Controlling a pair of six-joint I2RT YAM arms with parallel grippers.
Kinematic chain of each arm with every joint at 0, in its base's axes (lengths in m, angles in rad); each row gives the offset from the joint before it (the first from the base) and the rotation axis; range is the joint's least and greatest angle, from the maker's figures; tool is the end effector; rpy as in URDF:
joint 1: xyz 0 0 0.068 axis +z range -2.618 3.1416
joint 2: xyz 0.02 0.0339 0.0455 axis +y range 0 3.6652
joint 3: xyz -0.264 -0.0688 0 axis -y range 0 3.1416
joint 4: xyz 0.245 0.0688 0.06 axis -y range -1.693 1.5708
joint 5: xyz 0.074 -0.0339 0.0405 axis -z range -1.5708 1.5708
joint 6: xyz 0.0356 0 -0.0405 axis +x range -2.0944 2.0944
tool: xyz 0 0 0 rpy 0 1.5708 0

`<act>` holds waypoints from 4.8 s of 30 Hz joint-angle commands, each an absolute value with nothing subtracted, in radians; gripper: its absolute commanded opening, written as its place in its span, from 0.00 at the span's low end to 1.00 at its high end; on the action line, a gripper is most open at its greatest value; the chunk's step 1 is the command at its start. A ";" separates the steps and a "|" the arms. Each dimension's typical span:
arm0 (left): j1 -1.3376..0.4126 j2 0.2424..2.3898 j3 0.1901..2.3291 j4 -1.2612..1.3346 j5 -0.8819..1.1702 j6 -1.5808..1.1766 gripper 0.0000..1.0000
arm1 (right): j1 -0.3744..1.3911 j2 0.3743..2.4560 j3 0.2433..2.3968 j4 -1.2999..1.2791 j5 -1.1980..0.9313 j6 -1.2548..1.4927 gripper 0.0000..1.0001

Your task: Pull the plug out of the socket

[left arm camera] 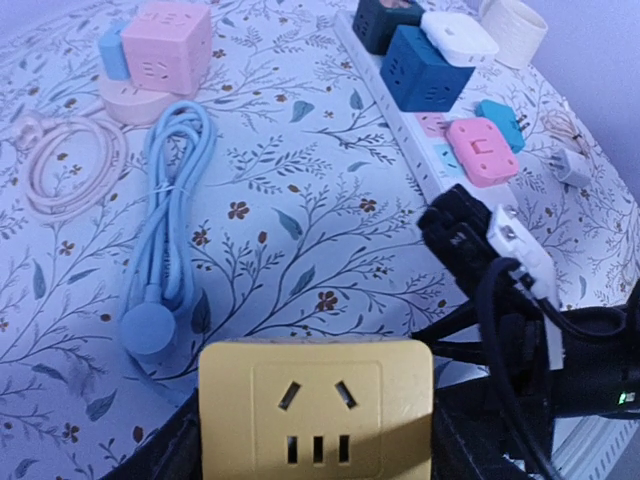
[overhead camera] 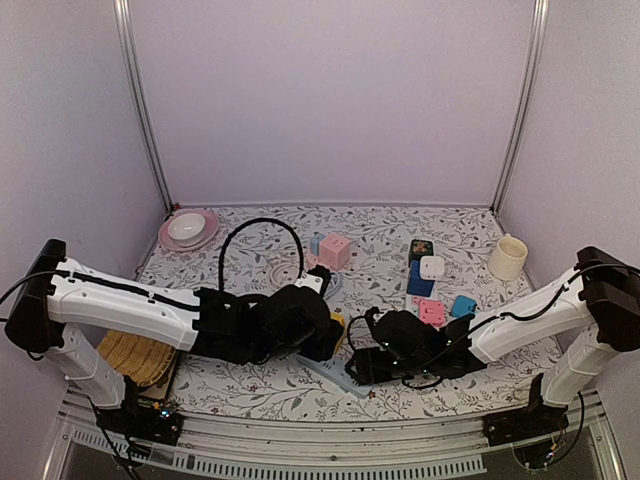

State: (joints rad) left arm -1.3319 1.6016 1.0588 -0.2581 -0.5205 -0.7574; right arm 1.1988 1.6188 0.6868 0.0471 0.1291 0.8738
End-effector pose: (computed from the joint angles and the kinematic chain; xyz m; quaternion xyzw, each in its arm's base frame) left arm 0.0981 -0.3280 0.2269 0.1611 0.8863 -0.1940 0.3885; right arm 0.1119 0.2742 0.1317 -0.1306 0.9309 0.2578 0.2232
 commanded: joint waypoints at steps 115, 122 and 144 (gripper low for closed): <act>-1.123 1.272 0.732 -0.222 -0.345 -0.882 0.91 | 0.407 1.295 0.451 0.065 -0.305 0.625 0.58; -1.133 1.301 0.753 -0.219 -0.345 -0.881 0.91 | 0.407 1.214 0.458 0.029 -0.303 0.634 0.54; -1.144 1.338 0.778 -0.218 -0.353 -0.873 0.91 | 0.408 1.231 0.456 0.082 -0.349 0.671 0.52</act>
State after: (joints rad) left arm -1.1324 1.3285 0.7532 -0.2253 -0.3485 -0.8860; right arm 0.4107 1.2194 0.4500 0.0277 -0.3271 0.6498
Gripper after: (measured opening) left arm 0.907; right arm 0.523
